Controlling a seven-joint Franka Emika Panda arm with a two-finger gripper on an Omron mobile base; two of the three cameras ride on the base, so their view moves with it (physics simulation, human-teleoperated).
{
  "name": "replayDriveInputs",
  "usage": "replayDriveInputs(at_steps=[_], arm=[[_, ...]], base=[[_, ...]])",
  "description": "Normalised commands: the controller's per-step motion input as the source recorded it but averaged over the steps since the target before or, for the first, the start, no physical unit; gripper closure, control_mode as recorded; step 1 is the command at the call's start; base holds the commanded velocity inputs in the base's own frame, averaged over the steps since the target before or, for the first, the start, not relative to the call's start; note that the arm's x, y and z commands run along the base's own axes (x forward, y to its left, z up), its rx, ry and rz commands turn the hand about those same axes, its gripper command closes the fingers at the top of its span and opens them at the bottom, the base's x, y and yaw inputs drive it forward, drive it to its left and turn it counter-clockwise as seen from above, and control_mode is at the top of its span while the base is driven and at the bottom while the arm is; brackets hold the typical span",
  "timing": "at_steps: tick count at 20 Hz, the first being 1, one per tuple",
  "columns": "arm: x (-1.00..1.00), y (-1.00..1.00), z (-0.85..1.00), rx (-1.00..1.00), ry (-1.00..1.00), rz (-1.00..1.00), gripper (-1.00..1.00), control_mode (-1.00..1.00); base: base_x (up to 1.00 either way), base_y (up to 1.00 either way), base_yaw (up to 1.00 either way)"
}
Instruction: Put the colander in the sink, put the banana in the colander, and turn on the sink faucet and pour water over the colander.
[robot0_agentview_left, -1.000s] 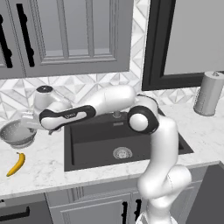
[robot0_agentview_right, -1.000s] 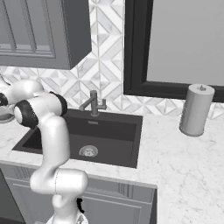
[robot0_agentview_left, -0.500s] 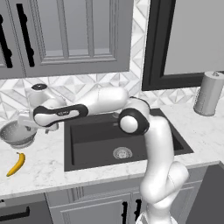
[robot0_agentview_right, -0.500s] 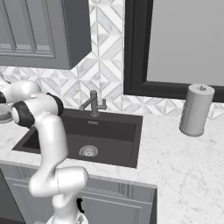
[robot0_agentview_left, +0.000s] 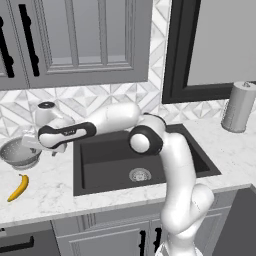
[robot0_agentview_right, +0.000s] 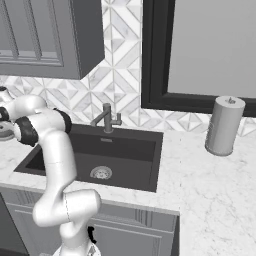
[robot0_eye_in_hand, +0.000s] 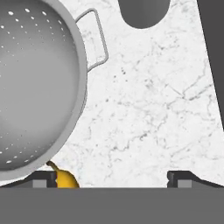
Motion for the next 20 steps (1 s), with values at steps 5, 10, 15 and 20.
replayDriveInputs(at_steps=[5, 10, 15, 20], arm=[[0.31, 0.15, -0.13, 0.09, 0.00, 0.00, -1.00, -1.00], [0.31, 0.23, -0.15, 0.06, 0.01, 0.00, -1.00, -1.00], [0.29, 0.29, -0.12, 0.01, 0.02, -0.01, -1.00, -1.00], [0.31, 0.31, -0.03, 0.00, 0.03, 0.00, -1.00, -1.00]], base=[[0.00, 0.00, 0.00], [0.00, 0.00, 0.00], [0.00, 0.00, 0.00], [0.00, 0.00, 0.00]])
